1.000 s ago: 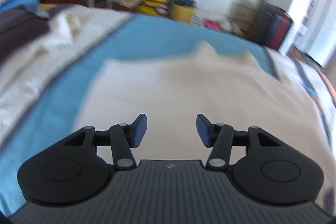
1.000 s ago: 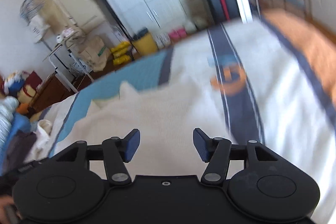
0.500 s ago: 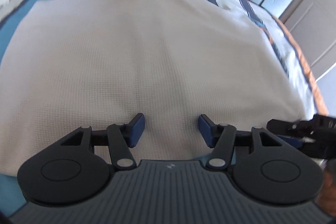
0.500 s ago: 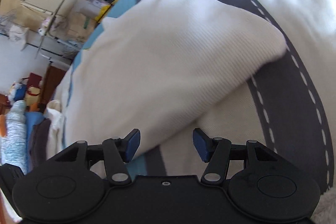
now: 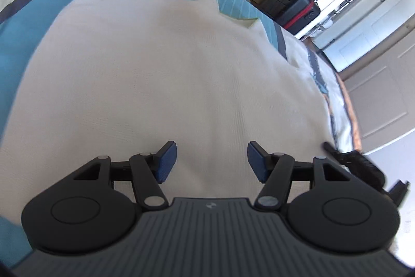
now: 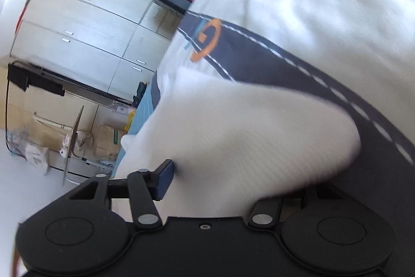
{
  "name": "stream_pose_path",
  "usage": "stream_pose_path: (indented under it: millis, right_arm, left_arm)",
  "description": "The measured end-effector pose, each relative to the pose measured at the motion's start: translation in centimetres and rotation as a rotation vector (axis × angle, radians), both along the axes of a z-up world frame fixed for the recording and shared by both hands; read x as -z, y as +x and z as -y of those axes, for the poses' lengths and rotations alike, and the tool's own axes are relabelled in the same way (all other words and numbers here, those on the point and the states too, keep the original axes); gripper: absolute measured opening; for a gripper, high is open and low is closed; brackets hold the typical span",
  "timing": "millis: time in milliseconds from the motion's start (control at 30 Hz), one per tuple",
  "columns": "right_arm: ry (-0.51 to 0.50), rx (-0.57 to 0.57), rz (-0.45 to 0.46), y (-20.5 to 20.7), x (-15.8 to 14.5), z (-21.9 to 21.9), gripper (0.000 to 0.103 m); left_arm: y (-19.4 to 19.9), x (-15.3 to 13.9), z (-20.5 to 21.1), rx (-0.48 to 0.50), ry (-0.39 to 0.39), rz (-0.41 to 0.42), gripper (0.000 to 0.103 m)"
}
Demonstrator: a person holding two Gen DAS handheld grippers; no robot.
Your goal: Fold clothes
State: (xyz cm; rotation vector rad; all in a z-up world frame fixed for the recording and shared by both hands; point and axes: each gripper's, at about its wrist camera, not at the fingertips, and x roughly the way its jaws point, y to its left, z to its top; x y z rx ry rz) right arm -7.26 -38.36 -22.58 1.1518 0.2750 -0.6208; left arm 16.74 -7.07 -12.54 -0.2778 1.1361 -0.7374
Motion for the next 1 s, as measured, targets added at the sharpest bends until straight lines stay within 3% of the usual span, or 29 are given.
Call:
stream_pose_path:
  millis: [33, 100, 200, 300, 367, 567, 667, 733, 867, 1000]
  right_arm:
    - [-0.039, -0.026, -0.013, 0.7, -0.3, 0.1, 0.017]
    - [-0.16, -0.092, -0.043, 2.0, -2.5, -0.8, 0.017]
    - [-0.358, -0.231, -0.027, 4.0, -7.2, -3.3, 0.016]
    - [-0.502, -0.392, 0.007, 7.5, -11.4, -7.7, 0.016]
    - [-0.584, -0.507, 0.033, 10.0, -13.7, -11.4, 0.016]
    - [-0.678, -0.879, -0.043, 15.8, -10.2, -23.3, 0.016]
    - [-0.698, -1.041, -0.1, 18.4, -7.8, -28.3, 0.016]
    - [-0.669, -1.073, -0.147, 19.1, -5.9, -29.0, 0.016]
    - [-0.616, -1.078, -0.158, 19.0, -5.2, -28.3, 0.016]
    - [-0.686, -1.133, -0.196, 18.5, -5.7, -28.9, 0.021]
  left_arm:
    - [0.8, -0.2, -0.8, 0.006, -0.009, -0.015, 0.06]
    - [1.9, -0.7, -2.3, 0.006, -0.013, -0.012, 0.06]
    - [3.1, -1.6, -5.0, -0.047, -0.005, 0.058, 0.059]
    - [4.1, -2.0, -8.8, -0.151, -0.104, 0.102, 0.059]
    - [5.1, -1.3, -10.7, -0.199, -0.187, 0.059, 0.059]
    - [6.8, 1.1, -15.5, -0.386, -0.222, -0.008, 0.058]
    - [7.2, 2.7, -15.3, -0.381, -0.227, -0.075, 0.058]
    - [7.3, 3.3, -14.6, -0.358, -0.215, -0.099, 0.058]
    - [7.6, 3.4, -13.7, -0.33, -0.229, -0.09, 0.058]
    - [7.8, 3.5, -13.4, -0.325, -0.245, -0.092, 0.058]
